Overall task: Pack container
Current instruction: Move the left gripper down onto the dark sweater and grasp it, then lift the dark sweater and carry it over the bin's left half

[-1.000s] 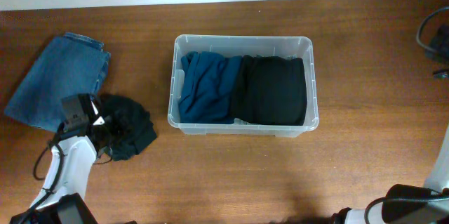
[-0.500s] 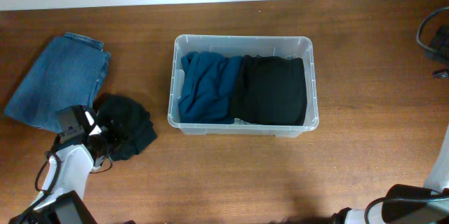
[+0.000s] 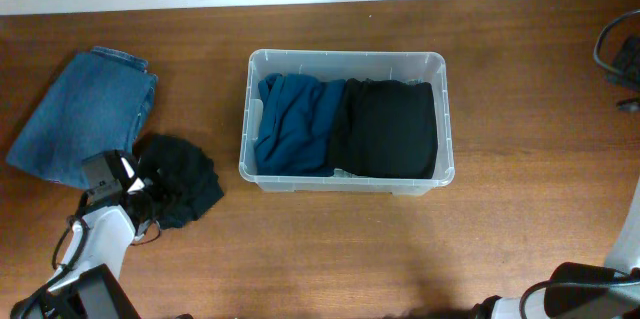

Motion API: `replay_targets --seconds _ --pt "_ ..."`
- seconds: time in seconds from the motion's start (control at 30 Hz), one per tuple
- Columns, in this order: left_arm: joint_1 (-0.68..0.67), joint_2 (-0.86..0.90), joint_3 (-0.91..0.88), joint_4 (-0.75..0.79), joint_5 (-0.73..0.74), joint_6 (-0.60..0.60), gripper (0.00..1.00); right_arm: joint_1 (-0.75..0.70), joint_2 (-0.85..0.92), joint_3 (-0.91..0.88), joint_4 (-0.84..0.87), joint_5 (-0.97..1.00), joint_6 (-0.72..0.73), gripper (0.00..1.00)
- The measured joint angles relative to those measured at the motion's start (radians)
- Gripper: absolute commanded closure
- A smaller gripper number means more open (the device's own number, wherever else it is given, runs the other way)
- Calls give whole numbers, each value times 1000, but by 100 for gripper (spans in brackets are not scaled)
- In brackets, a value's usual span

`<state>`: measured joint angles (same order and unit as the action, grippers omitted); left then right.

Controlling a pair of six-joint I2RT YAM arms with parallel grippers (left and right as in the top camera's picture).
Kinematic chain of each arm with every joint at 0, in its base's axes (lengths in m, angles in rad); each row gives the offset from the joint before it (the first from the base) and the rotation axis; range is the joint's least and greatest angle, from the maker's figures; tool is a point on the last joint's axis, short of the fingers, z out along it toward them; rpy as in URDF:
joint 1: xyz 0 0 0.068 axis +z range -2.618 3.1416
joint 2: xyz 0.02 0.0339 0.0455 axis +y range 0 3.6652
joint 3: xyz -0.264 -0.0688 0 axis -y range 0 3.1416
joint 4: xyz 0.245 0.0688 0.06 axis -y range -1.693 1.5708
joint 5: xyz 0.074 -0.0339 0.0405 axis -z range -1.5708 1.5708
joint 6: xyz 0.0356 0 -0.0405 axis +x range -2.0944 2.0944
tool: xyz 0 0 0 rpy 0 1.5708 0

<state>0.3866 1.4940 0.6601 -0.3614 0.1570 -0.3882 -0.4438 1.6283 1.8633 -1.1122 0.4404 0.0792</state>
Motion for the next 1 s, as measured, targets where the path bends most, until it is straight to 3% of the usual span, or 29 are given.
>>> replay_targets --seconds 0.07,0.17,0.37,0.57,0.7,0.77,1.0 --pt "0 7 4 8 0 -3 6 0 0 0 0 0 0 1" --pt "1 21 10 17 -5 -11 36 0 0 0 -1 0 0 2" --pt "4 36 10 23 -12 -17 41 0 0 0 0 0 0 1" --pt "4 42 10 23 -4 -24 75 0 0 0 0 0 1 2" --pt "4 47 10 27 11 -26 87 0 0 0 0 0 1 1" --pt "4 47 10 27 16 -25 99 0 0 0 0 0 1 1" --pt "4 41 11 26 16 -25 99 0 0 0 0 0 1 2"
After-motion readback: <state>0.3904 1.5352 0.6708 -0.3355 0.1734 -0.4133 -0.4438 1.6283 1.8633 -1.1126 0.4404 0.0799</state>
